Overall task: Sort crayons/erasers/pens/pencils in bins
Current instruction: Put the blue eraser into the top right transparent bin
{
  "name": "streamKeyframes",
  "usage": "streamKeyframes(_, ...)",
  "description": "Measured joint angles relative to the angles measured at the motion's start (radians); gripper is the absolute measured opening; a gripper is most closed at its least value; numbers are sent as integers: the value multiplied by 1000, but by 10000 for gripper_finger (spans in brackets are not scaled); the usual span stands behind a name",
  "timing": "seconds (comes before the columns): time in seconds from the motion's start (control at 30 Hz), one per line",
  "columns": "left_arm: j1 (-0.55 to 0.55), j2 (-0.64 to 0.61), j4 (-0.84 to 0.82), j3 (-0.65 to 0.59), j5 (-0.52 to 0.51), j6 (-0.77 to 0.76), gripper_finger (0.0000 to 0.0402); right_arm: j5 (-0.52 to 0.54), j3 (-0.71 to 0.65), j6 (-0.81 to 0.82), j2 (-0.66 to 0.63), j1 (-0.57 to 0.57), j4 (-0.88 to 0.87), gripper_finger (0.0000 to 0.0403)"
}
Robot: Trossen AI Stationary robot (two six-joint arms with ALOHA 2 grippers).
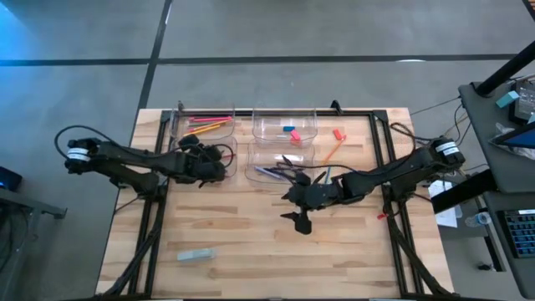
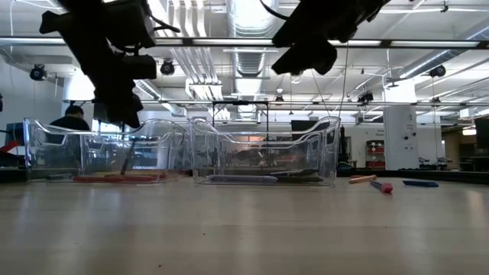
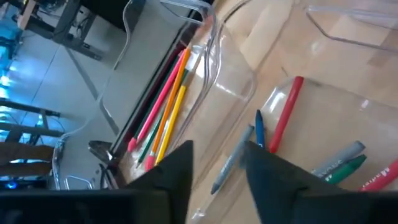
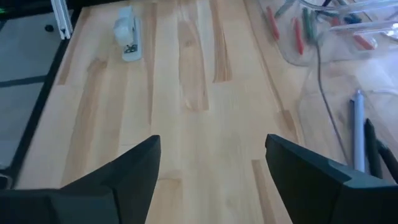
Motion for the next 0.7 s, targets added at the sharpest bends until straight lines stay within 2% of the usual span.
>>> streamKeyframes(0.1,-2,-19,0,1,-1,-47,167,35,0,45,-64,0,-111,276)
streamKeyframes(0.2,-21,-62,22,2,-4,-101,193,186,0,120,-142,4,-278,272)
streamKeyframes(0.3,-66,-111,102,-1,-4,-103,201,347,0,249,-211,3,-486,268)
streamKeyframes(0.4,-124,-157,224,-6,-4,-79,202,443,0,412,-257,4,-688,263)
streamKeyframes(0.57,-248,-199,591,-80,-5,72,202,462,-27,686,-285,2,-934,257)
streamKeyframes(0.7,-333,-199,940,-155,2,260,202,389,-101,798,-279,-4,-993,256)
